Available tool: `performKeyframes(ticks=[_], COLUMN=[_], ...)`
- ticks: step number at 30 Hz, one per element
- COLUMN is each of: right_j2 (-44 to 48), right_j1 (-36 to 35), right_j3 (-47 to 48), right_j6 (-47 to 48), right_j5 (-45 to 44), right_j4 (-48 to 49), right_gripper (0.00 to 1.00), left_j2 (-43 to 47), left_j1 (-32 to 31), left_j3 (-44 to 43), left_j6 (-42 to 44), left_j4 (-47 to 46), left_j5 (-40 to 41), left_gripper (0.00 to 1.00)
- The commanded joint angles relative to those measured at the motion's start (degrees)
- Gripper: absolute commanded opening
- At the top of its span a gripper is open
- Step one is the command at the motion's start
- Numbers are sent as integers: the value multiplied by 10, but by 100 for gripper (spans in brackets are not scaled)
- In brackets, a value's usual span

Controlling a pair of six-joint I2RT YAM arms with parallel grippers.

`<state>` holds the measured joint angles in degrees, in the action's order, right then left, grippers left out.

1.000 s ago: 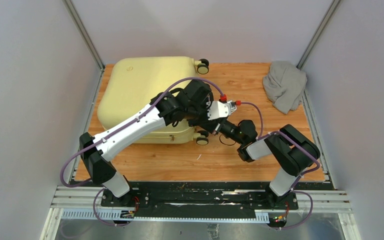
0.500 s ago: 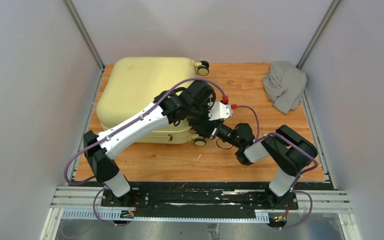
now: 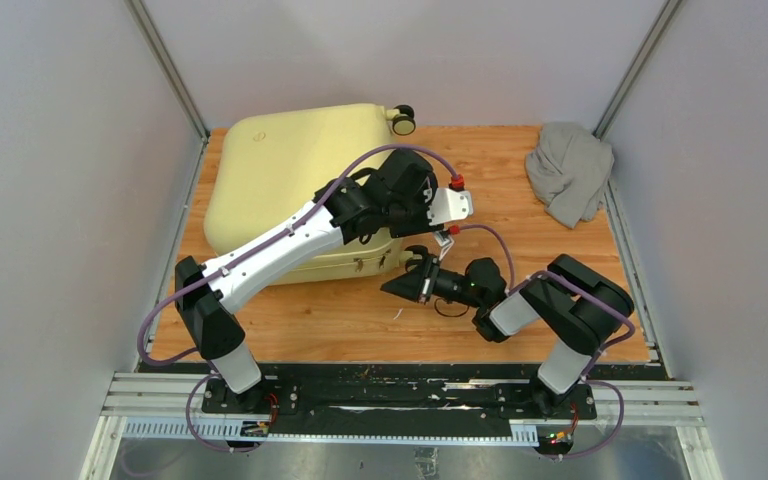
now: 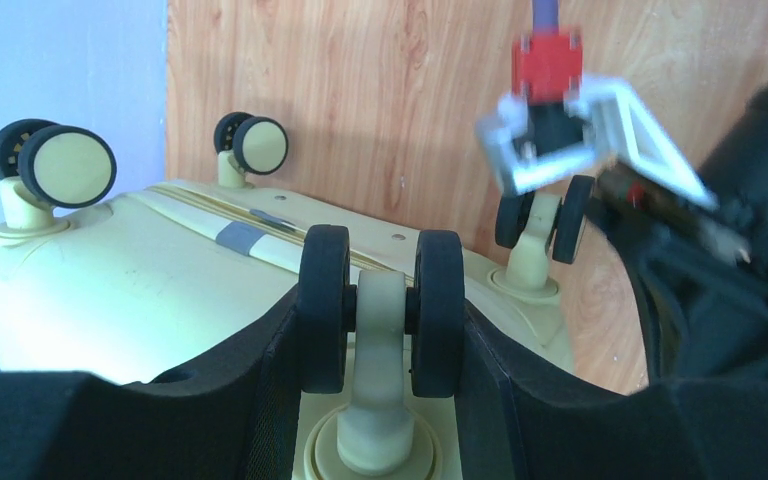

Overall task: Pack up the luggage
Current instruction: Zip the luggage at the center of the board.

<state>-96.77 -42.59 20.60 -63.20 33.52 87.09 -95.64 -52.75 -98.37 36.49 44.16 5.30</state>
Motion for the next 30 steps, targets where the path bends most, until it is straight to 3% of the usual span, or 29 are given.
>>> performKeyframes(ticks=[1,5,8,10,13,21,30], right_j2=[55,167,274,321,331,293,276], right_j1=[65,58,21,-12,-39,-119,-130], right_j3=[-49,-46,-23,-8,7,57,41], right_j6=[20,118,243,321,390,493,511], right_j5=[-7,-52,-134,-196,-240,-398,-423], right_j4=[1,-171,-340,-402,-420,-457,-367], right_gripper=[21,34,47,54,60,60,57], left_j2=[55,63,63,62,52,46,52], left_j1=[-7,-7,-7,-7,-7,-7,-7], left_j3=[-68,-54,-57,-65,-93,-125,-128], left_j6=[9,3,-5,-15,-36,-70,-88], left_j4=[-143,-148,-147,-141,-127,-108,-104], left_j5=[-11,-13,-16,-19,-23,-33,-40], left_gripper=[0,0,0,0,0,0,0])
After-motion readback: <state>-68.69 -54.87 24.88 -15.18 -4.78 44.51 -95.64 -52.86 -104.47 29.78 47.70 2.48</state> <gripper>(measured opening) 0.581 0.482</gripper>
